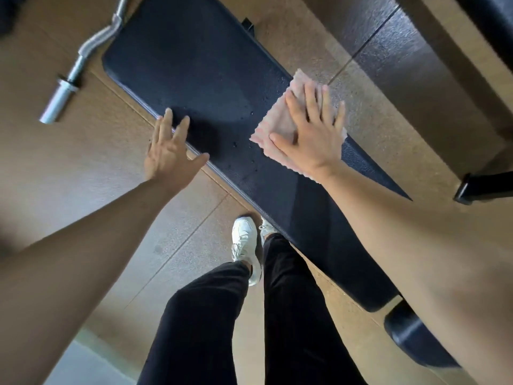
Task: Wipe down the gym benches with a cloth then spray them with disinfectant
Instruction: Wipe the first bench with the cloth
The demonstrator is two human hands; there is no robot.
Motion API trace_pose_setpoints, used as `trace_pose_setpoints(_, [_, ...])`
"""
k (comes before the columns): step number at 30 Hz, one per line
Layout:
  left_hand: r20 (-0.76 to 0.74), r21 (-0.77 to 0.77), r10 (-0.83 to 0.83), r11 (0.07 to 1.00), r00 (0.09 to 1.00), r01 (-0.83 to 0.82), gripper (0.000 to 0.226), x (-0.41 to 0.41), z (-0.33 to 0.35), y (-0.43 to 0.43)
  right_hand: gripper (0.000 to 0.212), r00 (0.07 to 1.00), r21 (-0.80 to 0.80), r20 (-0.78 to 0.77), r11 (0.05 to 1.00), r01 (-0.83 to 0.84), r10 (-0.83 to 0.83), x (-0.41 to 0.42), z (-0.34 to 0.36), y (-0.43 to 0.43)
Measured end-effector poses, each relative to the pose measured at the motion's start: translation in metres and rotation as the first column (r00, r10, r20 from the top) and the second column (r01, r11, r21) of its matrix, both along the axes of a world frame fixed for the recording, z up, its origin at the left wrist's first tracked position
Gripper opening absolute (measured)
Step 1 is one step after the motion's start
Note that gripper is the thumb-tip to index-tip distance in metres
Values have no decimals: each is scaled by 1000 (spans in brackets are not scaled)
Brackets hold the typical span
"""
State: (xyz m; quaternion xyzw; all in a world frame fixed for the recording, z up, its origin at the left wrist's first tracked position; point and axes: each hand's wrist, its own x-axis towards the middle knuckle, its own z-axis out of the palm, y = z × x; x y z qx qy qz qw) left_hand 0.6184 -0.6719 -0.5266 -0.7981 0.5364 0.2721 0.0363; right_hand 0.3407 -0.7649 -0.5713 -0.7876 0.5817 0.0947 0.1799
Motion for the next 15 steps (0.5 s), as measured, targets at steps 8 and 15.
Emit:
trace_pose_setpoints(8, [2, -17, -11, 1000, 1000, 11, 83, 7, -8, 3, 75, 980, -120, -34, 973, -199, 197, 26, -10, 32])
trace_pose_setpoints(15, [8, -113, -58, 992, 998, 59, 83, 19, -23, 12, 69, 954, -100, -4, 949, -299, 300, 76, -9, 90])
